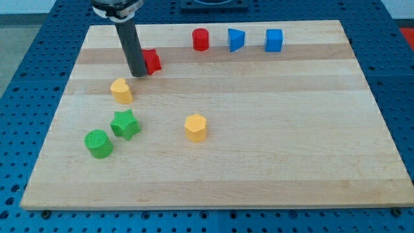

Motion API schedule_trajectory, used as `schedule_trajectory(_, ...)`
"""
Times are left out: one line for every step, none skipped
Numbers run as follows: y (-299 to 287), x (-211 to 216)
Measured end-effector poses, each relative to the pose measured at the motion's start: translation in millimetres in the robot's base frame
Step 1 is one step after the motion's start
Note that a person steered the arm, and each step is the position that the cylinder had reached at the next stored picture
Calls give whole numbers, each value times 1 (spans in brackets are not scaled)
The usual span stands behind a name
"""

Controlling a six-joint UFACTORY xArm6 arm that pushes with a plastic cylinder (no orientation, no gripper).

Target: Move the red star to the left of red circle

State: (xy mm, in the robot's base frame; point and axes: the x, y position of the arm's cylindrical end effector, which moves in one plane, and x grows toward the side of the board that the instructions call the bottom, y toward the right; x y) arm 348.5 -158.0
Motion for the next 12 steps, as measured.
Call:
schedule_trajectory(-4, -7)
schedule_trajectory(-5, -27)
schedule_trajectory(-4, -18)
schedule_trajectory(16, 1)
schedule_trajectory(30, -33)
schedule_trajectory(34, -50)
schedule_trajectory(22, -42)
schedule_trajectory(-9, -47)
schedule_trajectory(6, -58)
schedule_trajectory(25, -79)
schedule_trajectory(27, -77)
schedule_trajectory(16, -33)
